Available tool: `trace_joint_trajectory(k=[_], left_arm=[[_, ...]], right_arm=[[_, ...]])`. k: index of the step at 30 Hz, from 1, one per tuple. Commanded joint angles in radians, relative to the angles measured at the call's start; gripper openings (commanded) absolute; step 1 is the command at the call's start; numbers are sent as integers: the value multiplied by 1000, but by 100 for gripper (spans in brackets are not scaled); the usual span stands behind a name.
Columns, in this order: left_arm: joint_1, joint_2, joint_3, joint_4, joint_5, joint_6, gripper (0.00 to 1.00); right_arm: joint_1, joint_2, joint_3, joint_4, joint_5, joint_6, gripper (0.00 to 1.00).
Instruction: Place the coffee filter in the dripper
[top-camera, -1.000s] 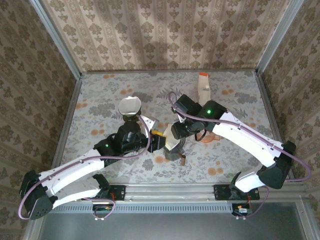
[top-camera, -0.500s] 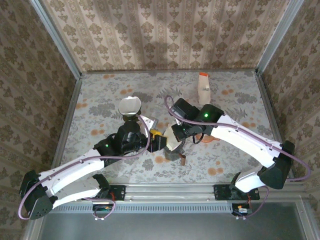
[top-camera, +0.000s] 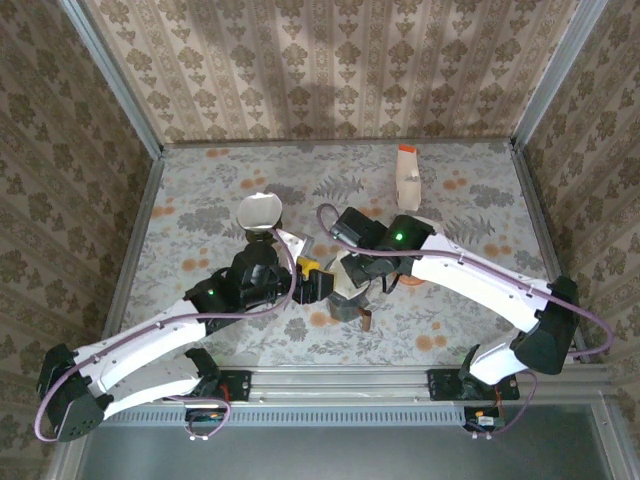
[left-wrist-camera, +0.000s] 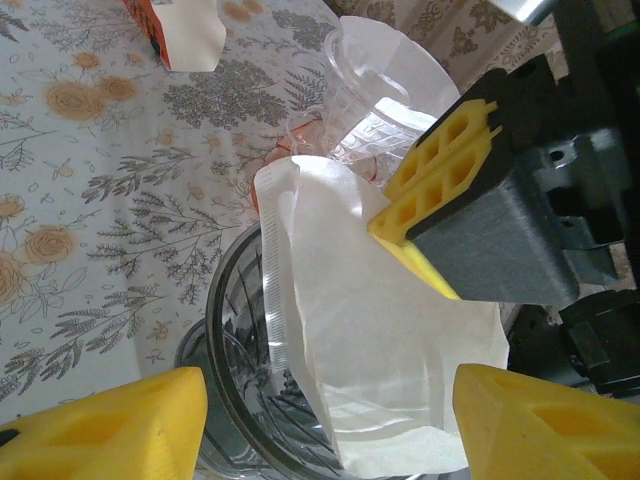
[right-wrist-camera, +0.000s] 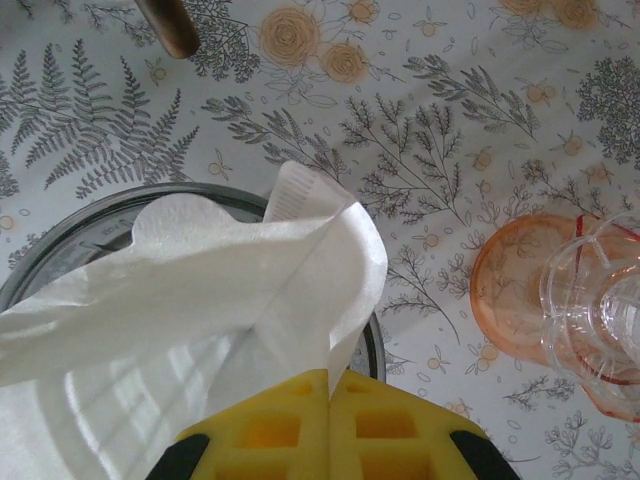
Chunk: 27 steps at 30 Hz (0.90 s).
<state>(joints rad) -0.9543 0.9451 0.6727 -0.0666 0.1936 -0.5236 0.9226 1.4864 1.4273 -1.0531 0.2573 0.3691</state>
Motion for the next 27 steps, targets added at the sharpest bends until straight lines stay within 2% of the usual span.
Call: trace_joint_trajectory(k=[1,4,9,17,21,27], left_arm=[[6,0,-14,19,-3,-10,69],[10,4,-21,20,-8,-12,68],[14,13,-28,19,-10,-13,60],[15,33,-39,17,-25,-7,55],[15,38,-39,7,-27,-7,49],[15,29,-44,-10,-32,-8,48]], right_arm=[[10,14,-7,-15,48,-10,0],[12,18,-2,-15,54,-10,0],[13,25,-6,-16,63,-10,0],[21,26,-7,-19,73,-9,0],[23,29,-14,-19,76,-6,0],[23,29,-21,-16,87,-2,1]])
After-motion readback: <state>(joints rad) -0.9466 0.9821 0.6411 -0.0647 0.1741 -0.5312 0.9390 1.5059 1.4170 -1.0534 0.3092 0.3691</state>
